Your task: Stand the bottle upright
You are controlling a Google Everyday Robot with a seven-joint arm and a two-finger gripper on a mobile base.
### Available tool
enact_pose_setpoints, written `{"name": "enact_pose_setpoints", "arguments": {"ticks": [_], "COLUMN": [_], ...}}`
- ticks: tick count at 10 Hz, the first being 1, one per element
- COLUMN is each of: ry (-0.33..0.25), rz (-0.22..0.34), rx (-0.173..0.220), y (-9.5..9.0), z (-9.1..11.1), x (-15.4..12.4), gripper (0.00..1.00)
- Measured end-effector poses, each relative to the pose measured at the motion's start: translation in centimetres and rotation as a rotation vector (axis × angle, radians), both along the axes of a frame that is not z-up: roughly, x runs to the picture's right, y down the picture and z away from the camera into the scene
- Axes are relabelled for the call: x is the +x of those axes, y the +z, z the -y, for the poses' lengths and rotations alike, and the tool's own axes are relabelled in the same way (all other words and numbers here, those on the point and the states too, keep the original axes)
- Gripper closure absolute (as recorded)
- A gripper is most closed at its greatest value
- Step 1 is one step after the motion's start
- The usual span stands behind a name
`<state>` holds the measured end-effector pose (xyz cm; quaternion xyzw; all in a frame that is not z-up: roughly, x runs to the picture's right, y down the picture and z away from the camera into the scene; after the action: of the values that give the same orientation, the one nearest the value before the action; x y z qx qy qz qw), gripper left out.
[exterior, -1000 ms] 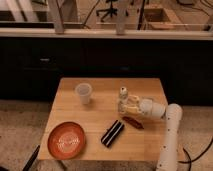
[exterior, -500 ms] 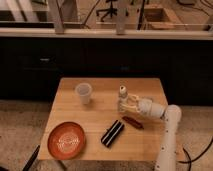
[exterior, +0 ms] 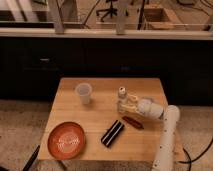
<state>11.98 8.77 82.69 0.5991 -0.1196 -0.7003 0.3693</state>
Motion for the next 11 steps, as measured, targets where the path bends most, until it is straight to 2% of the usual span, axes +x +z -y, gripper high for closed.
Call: {"name": "enact_pose_setpoints", "arguments": {"ticks": [1,2,6,9,11], "ry": [-0.013,-0.034,-0.045,-0.055,-0.063], "rz": [0.008,0.015,0.021,0.027,0.029], "rx": [0.0,0.0,-0.001,-0.004,-0.006], "y": [0.09,0.07,0.11,0.22,0.32], "z": [-0.05,-0.02,-0.06,-0.12,-0.16], "x": [-0.12,-0.17,-0.28,-0.36,-0.42], "gripper": [0.98,0.92,0.49,0.23,0.2]}}
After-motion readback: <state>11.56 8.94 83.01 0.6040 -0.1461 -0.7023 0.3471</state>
